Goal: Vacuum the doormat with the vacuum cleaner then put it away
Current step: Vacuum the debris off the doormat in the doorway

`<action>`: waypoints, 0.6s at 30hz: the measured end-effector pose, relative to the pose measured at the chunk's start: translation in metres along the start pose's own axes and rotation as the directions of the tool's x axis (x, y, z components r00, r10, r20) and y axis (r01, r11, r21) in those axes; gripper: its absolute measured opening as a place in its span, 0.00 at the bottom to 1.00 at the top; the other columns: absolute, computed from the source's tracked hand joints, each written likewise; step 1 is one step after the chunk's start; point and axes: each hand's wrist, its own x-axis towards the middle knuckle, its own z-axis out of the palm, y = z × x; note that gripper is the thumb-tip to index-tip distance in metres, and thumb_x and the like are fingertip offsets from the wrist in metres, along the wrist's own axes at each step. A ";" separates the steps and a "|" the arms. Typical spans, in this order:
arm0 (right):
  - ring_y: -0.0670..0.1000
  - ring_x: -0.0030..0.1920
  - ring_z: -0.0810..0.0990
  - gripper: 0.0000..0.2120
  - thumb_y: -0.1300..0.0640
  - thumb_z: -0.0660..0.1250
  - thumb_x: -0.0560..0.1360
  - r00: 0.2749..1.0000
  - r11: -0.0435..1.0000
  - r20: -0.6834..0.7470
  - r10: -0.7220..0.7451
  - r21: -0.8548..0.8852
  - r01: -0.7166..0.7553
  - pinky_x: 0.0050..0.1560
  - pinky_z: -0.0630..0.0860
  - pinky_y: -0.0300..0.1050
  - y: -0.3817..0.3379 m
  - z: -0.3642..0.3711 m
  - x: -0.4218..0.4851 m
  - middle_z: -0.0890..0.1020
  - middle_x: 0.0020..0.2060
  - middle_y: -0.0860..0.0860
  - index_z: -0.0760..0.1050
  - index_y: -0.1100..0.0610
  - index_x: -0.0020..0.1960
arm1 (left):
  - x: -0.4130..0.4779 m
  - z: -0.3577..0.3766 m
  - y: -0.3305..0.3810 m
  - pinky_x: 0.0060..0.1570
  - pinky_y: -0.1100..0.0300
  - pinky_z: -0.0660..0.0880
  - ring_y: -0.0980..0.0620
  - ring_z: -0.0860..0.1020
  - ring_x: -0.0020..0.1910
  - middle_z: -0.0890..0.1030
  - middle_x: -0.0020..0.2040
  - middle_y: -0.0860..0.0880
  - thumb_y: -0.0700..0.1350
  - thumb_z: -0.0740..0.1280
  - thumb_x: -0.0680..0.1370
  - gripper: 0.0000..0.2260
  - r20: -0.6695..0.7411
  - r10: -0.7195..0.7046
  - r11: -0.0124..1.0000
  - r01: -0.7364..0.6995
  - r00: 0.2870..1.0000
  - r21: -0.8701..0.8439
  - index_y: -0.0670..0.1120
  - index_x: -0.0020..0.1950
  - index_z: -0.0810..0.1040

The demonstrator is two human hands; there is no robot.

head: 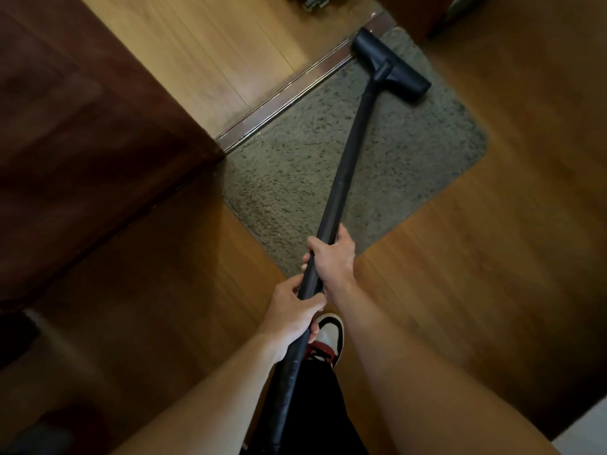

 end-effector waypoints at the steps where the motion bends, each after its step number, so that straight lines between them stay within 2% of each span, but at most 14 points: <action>1: 0.50 0.24 0.75 0.17 0.68 0.67 0.74 1.000 1.000 -0.002 0.008 0.002 -0.008 0.29 0.77 0.46 0.001 0.001 -0.003 0.74 0.30 0.55 0.70 0.59 0.61 | -0.002 -0.002 -0.003 0.25 0.59 0.70 0.47 0.70 0.22 0.73 0.36 0.41 0.38 0.71 0.76 0.04 0.003 -0.001 1.000 0.001 1.000 0.005 0.41 0.49 0.79; 6: 0.51 0.23 0.74 0.14 0.68 0.67 0.75 0.999 0.999 0.008 0.041 -0.026 -0.040 0.27 0.75 0.44 0.019 0.006 -0.031 0.74 0.30 0.58 0.70 0.59 0.58 | -0.021 -0.016 -0.027 0.24 0.59 0.70 0.47 0.70 0.22 0.72 0.31 0.45 0.40 0.72 0.77 0.06 0.017 -0.023 1.000 0.023 1.000 -0.013 0.40 0.51 0.79; 9: 0.51 0.23 0.74 0.12 0.68 0.67 0.75 0.998 0.997 0.002 0.059 -0.047 -0.059 0.26 0.75 0.44 0.038 0.013 -0.055 0.74 0.31 0.58 0.70 0.58 0.55 | -0.039 -0.030 -0.049 0.23 0.59 0.69 0.47 0.70 0.22 0.72 0.34 0.41 0.39 0.71 0.77 0.03 0.009 -0.030 1.000 0.030 1.000 -0.009 0.40 0.47 0.78; 12: 0.52 0.23 0.74 0.12 0.68 0.67 0.74 0.997 0.996 0.003 0.079 -0.047 -0.079 0.26 0.75 0.44 0.061 0.026 -0.084 0.74 0.32 0.60 0.69 0.58 0.53 | -0.061 -0.050 -0.074 0.23 0.59 0.69 0.48 0.70 0.22 0.74 0.34 0.41 0.38 0.71 0.76 0.03 -0.002 -0.034 0.999 0.034 0.999 0.002 0.40 0.45 0.78; 18: 0.51 0.24 0.75 0.17 0.67 0.68 0.74 0.993 0.992 0.005 0.118 -0.046 -0.118 0.27 0.76 0.44 0.112 0.059 -0.147 0.76 0.32 0.59 0.70 0.58 0.60 | -0.108 -0.101 -0.124 0.24 0.59 0.70 0.48 0.72 0.24 0.76 0.33 0.43 0.40 0.71 0.77 0.03 -0.028 -0.062 0.998 0.063 0.998 0.028 0.41 0.48 0.80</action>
